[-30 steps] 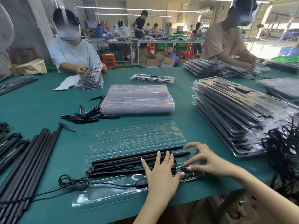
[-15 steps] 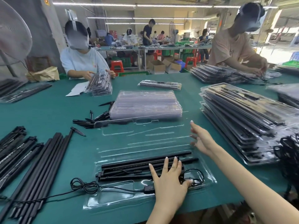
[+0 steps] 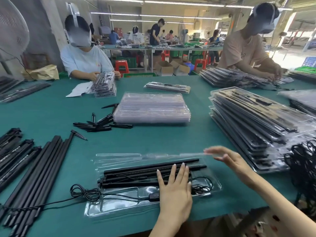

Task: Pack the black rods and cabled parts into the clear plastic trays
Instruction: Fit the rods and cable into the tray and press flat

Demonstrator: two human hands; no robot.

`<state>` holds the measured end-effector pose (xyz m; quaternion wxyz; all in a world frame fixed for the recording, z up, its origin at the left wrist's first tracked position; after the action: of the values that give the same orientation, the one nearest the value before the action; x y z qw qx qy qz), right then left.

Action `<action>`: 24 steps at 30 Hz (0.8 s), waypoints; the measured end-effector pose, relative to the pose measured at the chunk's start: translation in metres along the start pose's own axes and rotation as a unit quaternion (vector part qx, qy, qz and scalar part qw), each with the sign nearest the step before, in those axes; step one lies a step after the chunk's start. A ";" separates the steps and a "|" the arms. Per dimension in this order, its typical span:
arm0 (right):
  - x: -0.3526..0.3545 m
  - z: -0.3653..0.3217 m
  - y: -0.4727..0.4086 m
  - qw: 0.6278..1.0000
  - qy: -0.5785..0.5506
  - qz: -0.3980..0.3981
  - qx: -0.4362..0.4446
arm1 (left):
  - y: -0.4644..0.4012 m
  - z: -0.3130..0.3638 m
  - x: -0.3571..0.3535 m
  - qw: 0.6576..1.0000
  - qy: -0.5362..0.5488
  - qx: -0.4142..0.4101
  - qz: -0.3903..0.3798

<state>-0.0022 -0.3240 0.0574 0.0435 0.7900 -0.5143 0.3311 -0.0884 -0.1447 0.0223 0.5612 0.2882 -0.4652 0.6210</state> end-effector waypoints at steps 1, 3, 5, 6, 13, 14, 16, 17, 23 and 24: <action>0.000 -0.001 0.007 0.999 0.031 -0.027 0.013 | -0.001 0.000 0.000 1.000 -0.004 -0.001 0.005; -0.003 -0.004 0.017 0.990 0.116 -0.081 0.026 | -0.003 -0.003 -0.007 0.998 0.031 0.028 -0.042; -0.010 -0.006 0.027 0.970 0.213 -0.111 0.042 | -0.004 -0.006 -0.014 0.994 0.052 0.060 -0.076; -0.014 -0.006 0.032 0.958 0.257 -0.109 0.064 | -0.005 -0.006 -0.014 0.994 0.050 0.067 -0.072; -0.035 0.002 0.049 0.940 0.316 -0.051 0.121 | -0.003 -0.007 -0.015 0.996 -0.023 0.038 -0.075; -0.036 0.004 0.050 0.937 0.325 -0.043 0.123 | -0.002 -0.006 -0.012 0.998 -0.022 0.019 -0.049; -0.036 0.008 0.052 0.926 0.350 -0.029 0.138 | -0.001 -0.007 -0.006 0.999 -0.038 -0.024 -0.017; -0.035 0.009 0.052 0.922 0.358 -0.026 0.145 | -0.002 -0.007 -0.005 0.998 -0.031 -0.039 -0.044; -0.032 0.011 0.051 0.924 0.351 -0.039 0.149 | 0.008 -0.015 0.008 0.986 -0.033 -0.068 -0.151; -0.032 0.011 0.051 0.922 0.353 -0.041 0.151 | 0.016 -0.016 0.015 0.985 -0.033 -0.063 -0.156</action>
<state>-0.0479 -0.3275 0.0172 0.1162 0.6395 -0.3765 0.6601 -0.1043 -0.1230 0.0248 0.6530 0.3415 -0.4710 0.4849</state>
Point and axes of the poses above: each hand's wrist, its own y-axis away from the middle knuckle, its own x-axis out of the back of the hand, z = x × y, the point moved 4 cm from there along -y, towards the middle knuckle, and after that the axes turned 10 degrees about y, right-handed, at the moved point
